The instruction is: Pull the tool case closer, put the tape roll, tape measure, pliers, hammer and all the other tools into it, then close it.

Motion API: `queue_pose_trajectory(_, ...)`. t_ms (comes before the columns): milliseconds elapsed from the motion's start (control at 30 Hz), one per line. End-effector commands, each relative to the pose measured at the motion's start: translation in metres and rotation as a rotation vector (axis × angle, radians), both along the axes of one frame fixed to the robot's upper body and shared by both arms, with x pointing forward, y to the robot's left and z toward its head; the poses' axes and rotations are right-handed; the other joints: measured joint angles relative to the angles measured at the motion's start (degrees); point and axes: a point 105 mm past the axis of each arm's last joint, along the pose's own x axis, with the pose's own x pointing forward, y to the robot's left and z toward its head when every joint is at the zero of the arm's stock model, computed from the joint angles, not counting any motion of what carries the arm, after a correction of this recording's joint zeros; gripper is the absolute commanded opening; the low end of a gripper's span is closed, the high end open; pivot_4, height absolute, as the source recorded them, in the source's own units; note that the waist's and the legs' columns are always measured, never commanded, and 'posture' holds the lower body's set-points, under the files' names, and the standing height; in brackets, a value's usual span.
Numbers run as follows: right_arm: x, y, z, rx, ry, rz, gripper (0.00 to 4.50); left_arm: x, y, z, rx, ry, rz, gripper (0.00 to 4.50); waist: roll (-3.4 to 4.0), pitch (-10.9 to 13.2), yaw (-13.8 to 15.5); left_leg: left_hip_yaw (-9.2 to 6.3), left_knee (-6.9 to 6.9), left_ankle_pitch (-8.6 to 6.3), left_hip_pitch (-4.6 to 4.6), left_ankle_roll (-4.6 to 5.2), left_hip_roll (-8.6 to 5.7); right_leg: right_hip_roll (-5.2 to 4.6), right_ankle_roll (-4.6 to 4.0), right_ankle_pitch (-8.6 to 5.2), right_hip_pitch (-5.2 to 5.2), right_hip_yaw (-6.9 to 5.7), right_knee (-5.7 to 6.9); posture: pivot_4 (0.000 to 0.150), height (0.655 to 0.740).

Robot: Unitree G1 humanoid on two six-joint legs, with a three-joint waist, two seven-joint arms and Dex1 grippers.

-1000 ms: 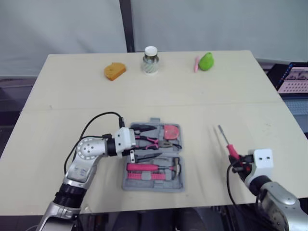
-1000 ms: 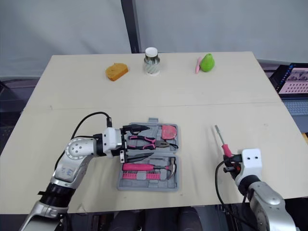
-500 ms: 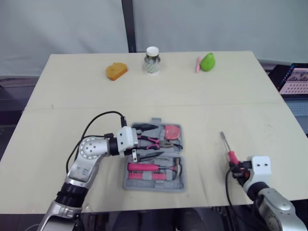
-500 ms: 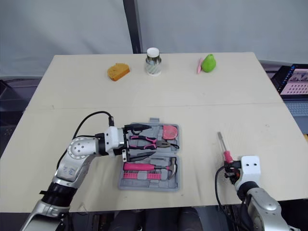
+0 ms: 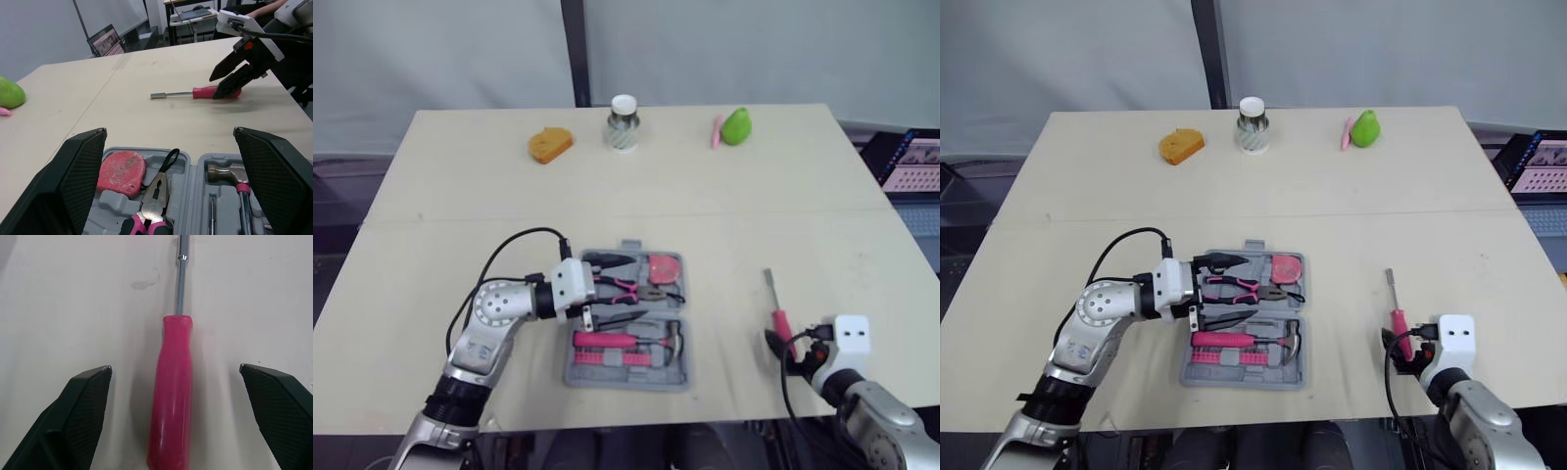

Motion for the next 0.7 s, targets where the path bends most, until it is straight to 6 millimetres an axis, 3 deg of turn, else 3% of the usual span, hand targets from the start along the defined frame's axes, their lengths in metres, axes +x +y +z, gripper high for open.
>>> queue_pose_trajectory(33,0.003,-0.005,0.017,-0.006,-0.047,-0.009,4.43,-0.003,-0.003,0.01,-0.015,-0.046,-0.017,4.5,0.0,0.0,0.0,0.0,0.0,0.0,0.0,0.0,0.0,0.0,0.0,0.0,0.0,0.0,0.0,0.15,0.74)
queue_pose_trajectory(533,0.004,-0.007,0.022,0.01,-0.047,0.006,4.43,-0.001,-0.002,0.01,-0.013,-0.047,-0.021,4.5,0.0,0.0,0.0,0.0,0.0,0.0,0.0,0.0,0.0,0.0,0.0,0.0,0.0,0.0,0.0,0.15,0.74)
queue_pose_trajectory(700,0.013,-0.006,0.044,-0.105,-0.058,0.192,4.43,-0.003,0.005,0.01,-0.012,-0.048,-0.003,4.5,0.0,0.0,0.0,0.03,0.01,0.0,0.0,0.0,-0.01,0.0,0.0,0.0,-0.01,0.03,0.0,0.15,0.74)
